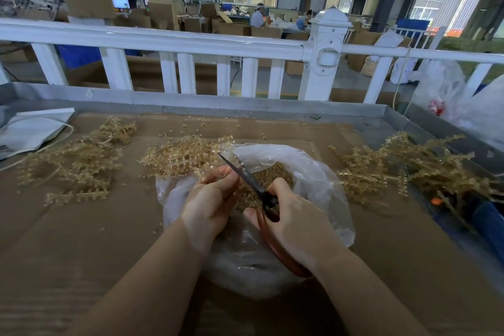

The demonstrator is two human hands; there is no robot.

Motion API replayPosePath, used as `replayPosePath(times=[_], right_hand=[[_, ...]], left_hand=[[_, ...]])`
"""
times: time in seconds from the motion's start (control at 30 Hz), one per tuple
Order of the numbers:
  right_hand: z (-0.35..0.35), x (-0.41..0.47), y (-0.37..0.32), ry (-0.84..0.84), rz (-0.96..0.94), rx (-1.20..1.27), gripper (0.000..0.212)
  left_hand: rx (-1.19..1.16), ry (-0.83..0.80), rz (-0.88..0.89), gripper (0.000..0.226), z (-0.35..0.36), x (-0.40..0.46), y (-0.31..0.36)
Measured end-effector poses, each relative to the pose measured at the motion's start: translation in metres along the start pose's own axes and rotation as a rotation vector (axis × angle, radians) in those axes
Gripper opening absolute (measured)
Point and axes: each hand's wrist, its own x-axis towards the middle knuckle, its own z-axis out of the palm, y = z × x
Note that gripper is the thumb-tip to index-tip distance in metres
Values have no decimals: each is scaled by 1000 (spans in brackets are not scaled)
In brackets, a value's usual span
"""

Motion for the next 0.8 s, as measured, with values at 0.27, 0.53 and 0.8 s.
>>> replayPosePath(times=[0.27,0.53,0.8], right_hand=[[4,4,0,10,37,3,38],[7,6,1,55,1,-20,36],[8,5,2,65,-30,-43,36]], left_hand=[[32,45,-24,14,4,-1,0],[52,34,-19,14,5,-4,0],[25,-34,-17,15,3,-4,0]])
